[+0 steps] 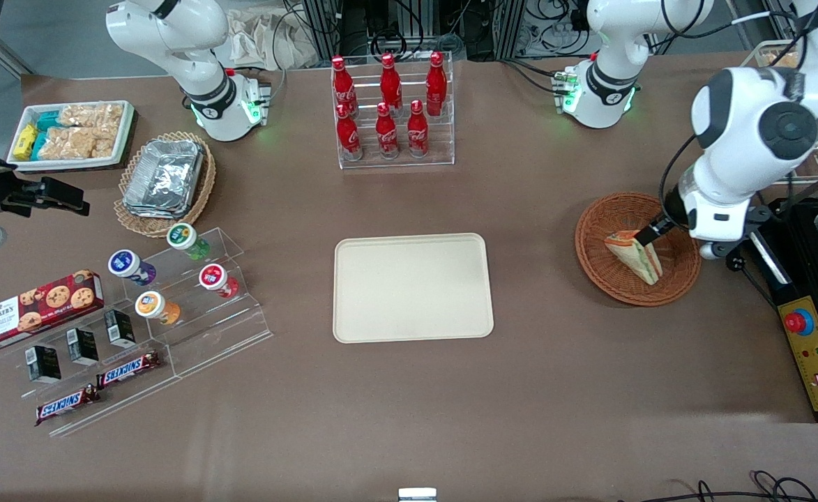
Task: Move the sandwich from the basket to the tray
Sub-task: 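Move the left gripper down over the wrapped sandwich in the wicker basket, then close the left gripper on the sandwich's crust edge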
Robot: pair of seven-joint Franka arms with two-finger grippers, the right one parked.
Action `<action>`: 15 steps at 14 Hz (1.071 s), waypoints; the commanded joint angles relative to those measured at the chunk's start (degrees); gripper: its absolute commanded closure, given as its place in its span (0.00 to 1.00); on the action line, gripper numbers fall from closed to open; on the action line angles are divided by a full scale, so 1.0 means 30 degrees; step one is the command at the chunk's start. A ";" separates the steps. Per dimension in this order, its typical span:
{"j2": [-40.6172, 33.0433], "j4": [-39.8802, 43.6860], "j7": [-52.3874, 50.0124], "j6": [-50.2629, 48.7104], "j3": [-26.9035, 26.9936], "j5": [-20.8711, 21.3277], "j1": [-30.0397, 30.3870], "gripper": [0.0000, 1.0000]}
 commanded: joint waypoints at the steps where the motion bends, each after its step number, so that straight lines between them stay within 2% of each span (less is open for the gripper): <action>1: -0.0596 -0.3065 -0.0880 0.3590 -0.0079 0.0107 0.0277 0.00; 6: 0.1687 -0.3368 -0.2171 0.5155 0.0185 0.0165 0.0307 0.00; 9: 0.2508 -0.3456 -0.2288 0.5859 0.0858 0.0983 0.0307 0.00; 13: 0.3913 -0.3456 -0.2814 0.7673 0.1006 0.1277 0.0307 0.02; 14: 0.4177 -0.3456 -0.2961 0.7823 0.0977 0.1743 0.0278 0.21; 15: 0.4267 -0.3456 -0.3020 0.7824 0.0976 0.2154 0.0278 0.52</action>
